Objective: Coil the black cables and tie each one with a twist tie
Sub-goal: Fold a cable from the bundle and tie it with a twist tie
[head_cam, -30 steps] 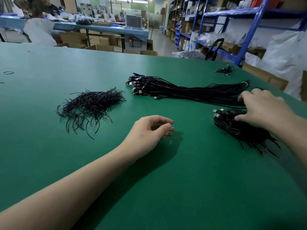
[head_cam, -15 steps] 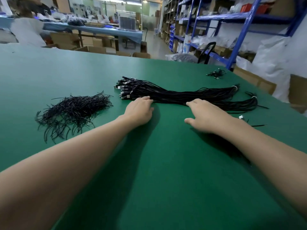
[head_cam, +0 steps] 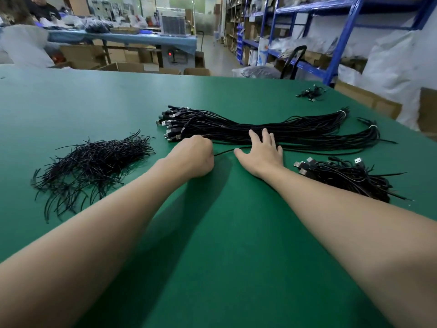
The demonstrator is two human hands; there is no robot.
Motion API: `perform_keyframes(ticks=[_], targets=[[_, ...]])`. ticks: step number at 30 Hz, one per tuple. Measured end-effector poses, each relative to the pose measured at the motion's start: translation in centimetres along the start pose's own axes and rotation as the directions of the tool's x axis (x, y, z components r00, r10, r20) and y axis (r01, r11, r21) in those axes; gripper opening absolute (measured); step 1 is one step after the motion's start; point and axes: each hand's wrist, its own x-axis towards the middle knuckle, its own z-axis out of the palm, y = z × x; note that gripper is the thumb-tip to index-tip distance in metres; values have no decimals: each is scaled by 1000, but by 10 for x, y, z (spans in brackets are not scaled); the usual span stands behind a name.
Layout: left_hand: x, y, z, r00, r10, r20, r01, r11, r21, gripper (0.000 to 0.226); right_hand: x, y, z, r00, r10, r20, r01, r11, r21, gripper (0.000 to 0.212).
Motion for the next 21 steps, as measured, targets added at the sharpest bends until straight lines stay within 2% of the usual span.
perform_keyframes(ticks=[7,8,10,12,15,17,19,21], targets=[[-43,-29,-38,976,-28,214,36,999,-32,22,13,4,6,998,32,49,-34,998,49,73],[-49,-33,-47,968,-15,252,36,996,-80,19,13,5,6,998,35,49,-38,997,64,71],[-62,-40,-67,944,31,328,65,958,-279,18,13,5,6,998,39,46,-42,996,78,68],[-79,-45,-85,914,117,387,109,851,-514,21,13,6,6,999,32,41,-35,997,73,68],[-106,-58,-109,906,237,351,99,687,-720,24,11,8,4,999,21,36,-25,992,120,68],[-119,-64,-119,917,291,272,105,482,-870,23,6,8,-1,1000,15,-19,-11,982,188,66],[-128,-63,-119,954,245,170,99,277,-956,21,-8,2,-8,975,-33,-219,82,972,219,54],[-133,-51,-104,991,108,74,49,217,-975,20,-33,-13,-17,858,-103,-503,258,934,248,35]])
